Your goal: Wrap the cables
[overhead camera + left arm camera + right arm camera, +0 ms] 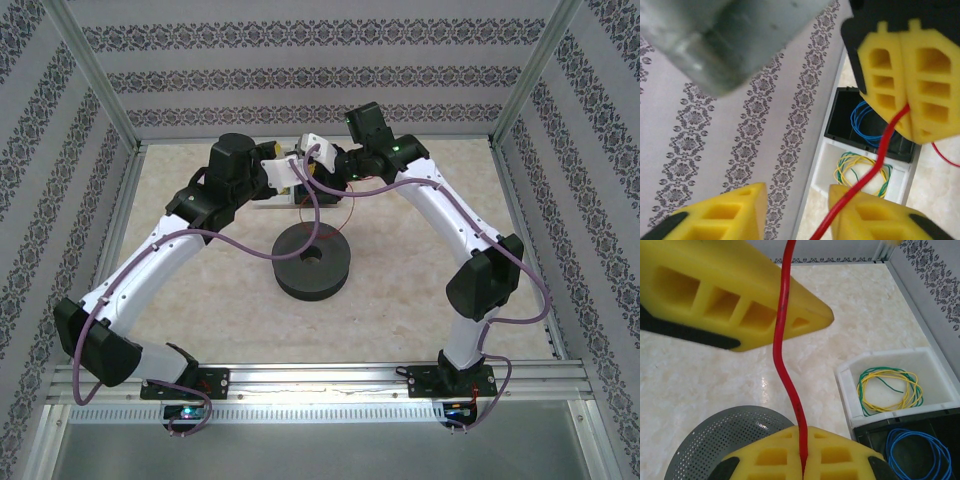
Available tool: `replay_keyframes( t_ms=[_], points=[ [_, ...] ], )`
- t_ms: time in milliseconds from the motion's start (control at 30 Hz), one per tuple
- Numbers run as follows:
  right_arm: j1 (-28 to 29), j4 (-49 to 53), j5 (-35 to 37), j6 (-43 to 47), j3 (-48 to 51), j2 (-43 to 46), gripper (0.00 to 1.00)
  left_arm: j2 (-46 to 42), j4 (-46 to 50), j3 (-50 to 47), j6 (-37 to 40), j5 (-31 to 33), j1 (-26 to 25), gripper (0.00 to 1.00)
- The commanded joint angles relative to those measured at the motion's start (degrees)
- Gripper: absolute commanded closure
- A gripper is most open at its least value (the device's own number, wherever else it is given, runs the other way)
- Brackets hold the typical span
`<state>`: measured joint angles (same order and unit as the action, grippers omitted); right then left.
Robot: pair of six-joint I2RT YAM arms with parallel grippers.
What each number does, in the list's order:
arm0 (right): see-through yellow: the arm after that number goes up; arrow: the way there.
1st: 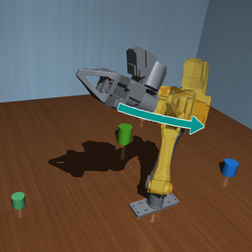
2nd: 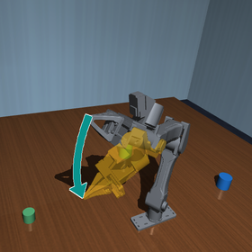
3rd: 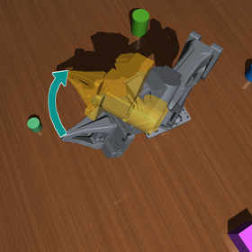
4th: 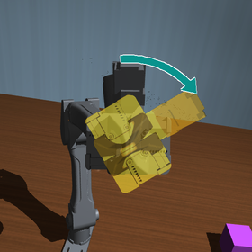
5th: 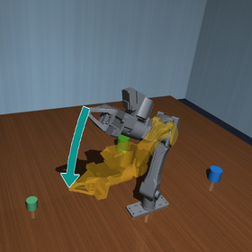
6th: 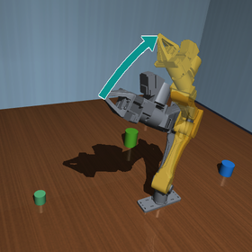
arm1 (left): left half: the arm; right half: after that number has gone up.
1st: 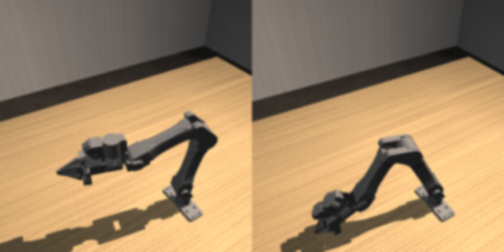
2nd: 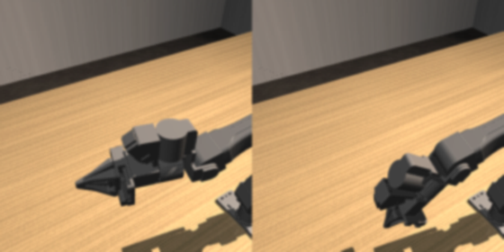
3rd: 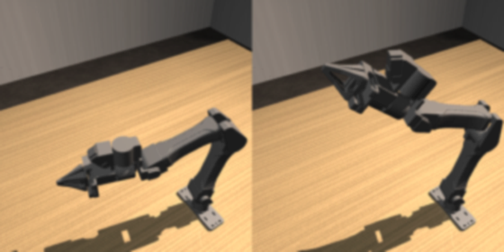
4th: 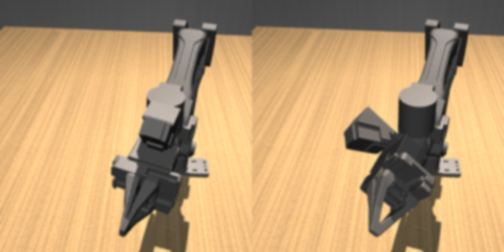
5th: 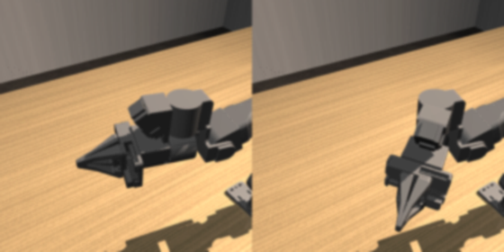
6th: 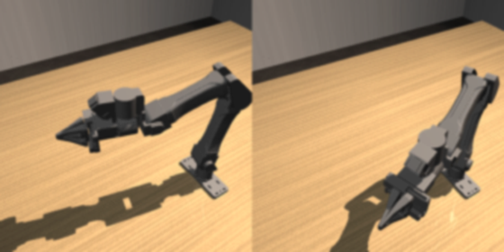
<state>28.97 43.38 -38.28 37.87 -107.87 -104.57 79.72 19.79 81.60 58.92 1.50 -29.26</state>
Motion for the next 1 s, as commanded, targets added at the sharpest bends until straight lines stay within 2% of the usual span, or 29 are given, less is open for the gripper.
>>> replay_keyframes(
  t_ms=[0, 67, 300, 600, 633, 800, 900, 967],
  points=[
    [-0.47, -0.79, -2.57, -0.10, 0.31, 2.40, 1.00, 0.28, 3.46, 1.94, -2.16, -1.15, -0.45, 0.72],
    [-1.15, -1.97, -3.33, -0.85, 0.99, 3.17, 1.00, 0.22, 3.69, 1.84, -3.17, -1.09, -0.47, 1.00],
    [-2.34, -5.72, -3.17, -2.35, 3.82, 5.59, 1.00, -0.53, 3.47, 1.97, -11.88, -4.46, 0.37, 1.00],
    [-2.56, -10.85, -0.42, -3.65, 7.92, 7.10, 1.00, -1.22, -2.82, 2.50, -33.11, -21.70, 4.37, 1.00],
    [-2.52, -11.42, -0.11, -3.83, 8.32, 7.19, 0.98, -1.15, -4.31, 2.42, -35.27, -22.95, 4.84, 1.00],
    [-2.60, -14.23, 1.60, -4.97, 10.71, 7.50, 0.70, -1.91, -11.20, 1.37, -42.87, -27.37, 7.71, 1.00],
    [-2.86, -16.32, 2.65, -5.87, 12.13, 7.96, 0.60, -2.09, -11.59, 1.60, -43.88, -27.91, 8.42, 1.00],
    [-3.17, -17.01, 3.35, -6.10, 12.70, 8.05, 0.59, -2.25, -11.21, 1.73, -43.65, -27.74, 8.67, 1.00]
  ],
)
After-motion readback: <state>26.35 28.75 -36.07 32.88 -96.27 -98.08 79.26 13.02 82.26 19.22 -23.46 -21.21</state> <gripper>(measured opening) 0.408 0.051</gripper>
